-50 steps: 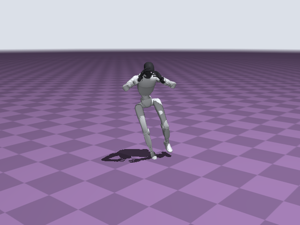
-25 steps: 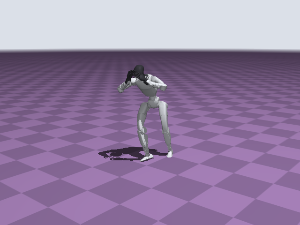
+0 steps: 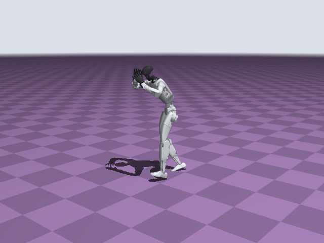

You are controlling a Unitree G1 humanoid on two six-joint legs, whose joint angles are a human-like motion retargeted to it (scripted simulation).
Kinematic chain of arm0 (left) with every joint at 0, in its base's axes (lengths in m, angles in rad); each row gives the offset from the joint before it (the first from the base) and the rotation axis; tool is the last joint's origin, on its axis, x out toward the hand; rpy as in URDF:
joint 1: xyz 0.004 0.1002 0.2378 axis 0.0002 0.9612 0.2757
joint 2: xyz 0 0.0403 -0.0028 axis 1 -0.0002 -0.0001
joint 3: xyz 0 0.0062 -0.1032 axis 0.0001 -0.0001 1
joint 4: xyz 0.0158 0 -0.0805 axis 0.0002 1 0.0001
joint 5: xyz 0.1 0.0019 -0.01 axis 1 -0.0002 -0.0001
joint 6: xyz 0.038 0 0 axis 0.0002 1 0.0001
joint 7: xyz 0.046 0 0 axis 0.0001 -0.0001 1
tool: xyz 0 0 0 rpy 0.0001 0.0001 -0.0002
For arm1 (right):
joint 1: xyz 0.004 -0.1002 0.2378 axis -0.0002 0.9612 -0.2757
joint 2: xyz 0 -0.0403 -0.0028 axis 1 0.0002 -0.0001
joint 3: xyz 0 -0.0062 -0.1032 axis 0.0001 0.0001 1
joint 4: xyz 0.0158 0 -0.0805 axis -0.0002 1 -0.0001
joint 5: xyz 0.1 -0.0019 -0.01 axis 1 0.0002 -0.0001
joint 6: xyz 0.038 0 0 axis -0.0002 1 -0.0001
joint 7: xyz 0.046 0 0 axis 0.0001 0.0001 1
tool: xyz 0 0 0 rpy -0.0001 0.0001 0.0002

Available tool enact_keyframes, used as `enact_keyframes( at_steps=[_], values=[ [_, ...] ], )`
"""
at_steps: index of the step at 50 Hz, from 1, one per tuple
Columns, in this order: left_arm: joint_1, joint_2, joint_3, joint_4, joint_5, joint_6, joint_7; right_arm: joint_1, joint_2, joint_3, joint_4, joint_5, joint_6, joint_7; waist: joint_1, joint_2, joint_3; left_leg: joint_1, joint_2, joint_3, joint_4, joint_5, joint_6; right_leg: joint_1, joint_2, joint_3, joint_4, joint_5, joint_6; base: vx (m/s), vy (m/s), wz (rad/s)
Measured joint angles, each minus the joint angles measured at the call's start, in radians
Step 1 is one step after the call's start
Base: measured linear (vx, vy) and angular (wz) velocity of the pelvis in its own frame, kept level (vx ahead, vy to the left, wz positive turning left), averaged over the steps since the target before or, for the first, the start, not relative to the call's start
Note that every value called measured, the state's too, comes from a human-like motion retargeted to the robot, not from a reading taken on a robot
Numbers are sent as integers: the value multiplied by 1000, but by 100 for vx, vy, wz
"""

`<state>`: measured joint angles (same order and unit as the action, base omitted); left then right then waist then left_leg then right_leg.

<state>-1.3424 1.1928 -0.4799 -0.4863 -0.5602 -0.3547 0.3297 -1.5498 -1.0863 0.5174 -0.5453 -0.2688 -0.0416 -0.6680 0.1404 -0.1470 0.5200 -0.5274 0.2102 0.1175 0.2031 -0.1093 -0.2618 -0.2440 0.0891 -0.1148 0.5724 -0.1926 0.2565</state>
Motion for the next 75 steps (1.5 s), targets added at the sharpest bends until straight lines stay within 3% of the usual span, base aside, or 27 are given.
enact_keyframes(
  at_steps=[3,5,8,10,13,17,20,22,25,27,31,34,38,40,42,45,48,50,52,55,58,60,62,65,67,70,75],
  values=[
    [-22,-16,-15,2,-23,-16,-15,10,-2,-8,-6,-5,-1,17,-24,36,0,85,-51,-98,-88,100,0,-31,-35,-3,230,5,-44,73,50,-136],
    [-65,-21,-27,-1,-18,-3,-8,-25,-12,-9,2,-13,10,39,-15,58,0,96,8,-102,-58,150,11,-159,-61,-84,474,139,-119,63,17,-161],
    [-147,-71,-66,7,-38,-11,21,-92,-53,29,23,-36,54,69,-58,25,0,100,-63,-21,6,94,53,-383,-285,-156,777,293,-120,60,32,-71],
    [-169,-89,-59,17,-20,-6,29,-101,-77,16,19,-31,55,70,-109,35,0,86,-94,7,116,22,53,-484,-298,-131,818,249,-76,63,31,-21],
    [-138,-78,-26,18,76,21,32,-65,-23,-28,4,-60,49,65,-194,65,0,101,-85,67,272,-77,64,-546,-266,-130,652,175,-38,66,27,-66],
    [-143,-80,-14,2,104,23,23,-45,-21,-61,-15,-93,49,43,-269,78,0,181,-97,162,298,-129,57,-496,-320,-331,162,143,-12,70,14,-74],
    [-169,-70,-18,4,107,22,20,-43,-34,-71,-23,-83,49,41,-292,49,0,253,-111,228,305,-149,26,-402,-282,-481,-251,173,5,71,-17,-93],
    [-179,-61,-30,7,86,28,27,-43,-36,-64,-20,-72,62,45,-297,17,0,284,-140,237,351,-109,50,-329,-275,-508,-371,216,3,79,-9,-97],
    [-169,-22,-19,11,73,43,22,-38,-33,-78,-24,-34,35,39,-289,5,0,182,-98,187,657,77,45,-275,-260,-450,-330,163,-71,84,-2,-148],
    [-163,-2,-18,8,59,37,31,-51,-22,-70,-19,-25,29,42,-234,-16,0,62,-114,94,828,164,20,-319,-241,-360,-209,123,-76,74,-8,-235],
    [-172,45,-43,18,18,-4,36,-86,36,-34,5,-20,26,37,-172,-87,0,-131,-140,-15,946,83,32,-334,-206,-227,-80,59,-27,75,-8,-195],
    [-163,56,-42,17,17,-10,34,-85,53,-27,10,-32,22,20,-109,-95,0,-217,-108,-57,807,68,48,-282,-150,-172,-70,28,-24,75,-5,-169],
    [-164,45,-56,11,2,-19,19,-94,74,-2,25,-68,42,15,-32,-80,0,-198,-68,-24,286,91,70,-201,-79,-102,-91,3,-15,77,2,-139],
    [-137,46,-51,22,29,-31,3,-53,99,-14,18,-71,27,7,-4,-30,0,-156,-27,60,103,55,0,-93,-30,-76,-119,-11,-11,96,25,-125],
    [-110,28,-44,22,26,-37,-7,-9,119,-35,10,-71,22,11,11,3,0,-104,-90,38,-48,29,0,-63,-40,-51,-35,-20,2,94,48,-105],
    [-97,9,-46,18,29,-32,-1,23,119,-48,1,-73,20,28,33,52,0,-34,-140,-133,-103,121,0,-138,-60,-74,283,58,-26,88,21,-106],
    [-113,-14,-22,-10,53,13,33,21,69,-78,-15,-75,36,58,37,76,0,-113,-98,-134,133,70,29,-355,-171,-177,653,303,-67,81,-3,-68],
    [-92,3,17,-25,2,21,22,61,63,-125,-31,-47,21,53,13,70,0,-116,-105,-93,295,-28,32,-452,-245,-173,796,275,-80,85,15,-39],
    [-93,-6,1,-26,56,13,25,44,58,-96,-25,-82,39,86,-25,87,0,-113,-106,-69,316,-52,46,-573,-265,-174,762,212,-88,77,14,-22],
    [-80,-19,13,-23,86,5,34,40,61,-89,-22,-76,32,75,-88,117,0,-60,-111,-37,309,-83,55,-649,-306,-215,511,192,-45,80,9,-9],
    [-46,-18,33,-24,112,-2,34,48,72,-74,-18,-59,23,73,-150,121,0,27,-122,-7,286,-103,40,-608,-315,-277,55,196,1,86,-12,-13],
    [5,1,79,-25,101,6,23,89,87,-99,-27,-15,-3,56,-170,118,0,87,-91,-4,349,-143,5,-526,-260,-299,-240,197,5,88,-43,-50],
    [25,-10,101,-34,70,17,31,99,78,-100,-27,9,4,50,-174,90,0,111,-107,-17,420,-125,24,-469,-258,-317,-376,270,5,90,-36,-41],
    [65,-20,153,-44,84,43,26,94,52,-90,-31,37,-10,54,-197,72,0,37,-142,-22,696,42,54,-384,-329,-354,-349,316,-15,102,-5,-36],
    [111,2,210,-60,60,64,29,104,68,-112,-37,60,-28,50,-160,65,0,-64,-115,-58,899,136,40,-400,-288,-306,-211,223,-66,95,-18,-156],
    [176,32,261,-73,52,62,31,137,130,-121,-39,40,-28,64,-121,8,0,-191,-130,-104,1032,89,20,-402,-254,-228,-50,133,-30,91,-19,-163],
    [201,2,278,-82,50,49,18,158,155,-130,-45,25,-39,39,-45,-35,0,-283,-92,-95,711,19,53,-279,-168,-183,-65,52,-34,88,-16,-109]
  ],
)
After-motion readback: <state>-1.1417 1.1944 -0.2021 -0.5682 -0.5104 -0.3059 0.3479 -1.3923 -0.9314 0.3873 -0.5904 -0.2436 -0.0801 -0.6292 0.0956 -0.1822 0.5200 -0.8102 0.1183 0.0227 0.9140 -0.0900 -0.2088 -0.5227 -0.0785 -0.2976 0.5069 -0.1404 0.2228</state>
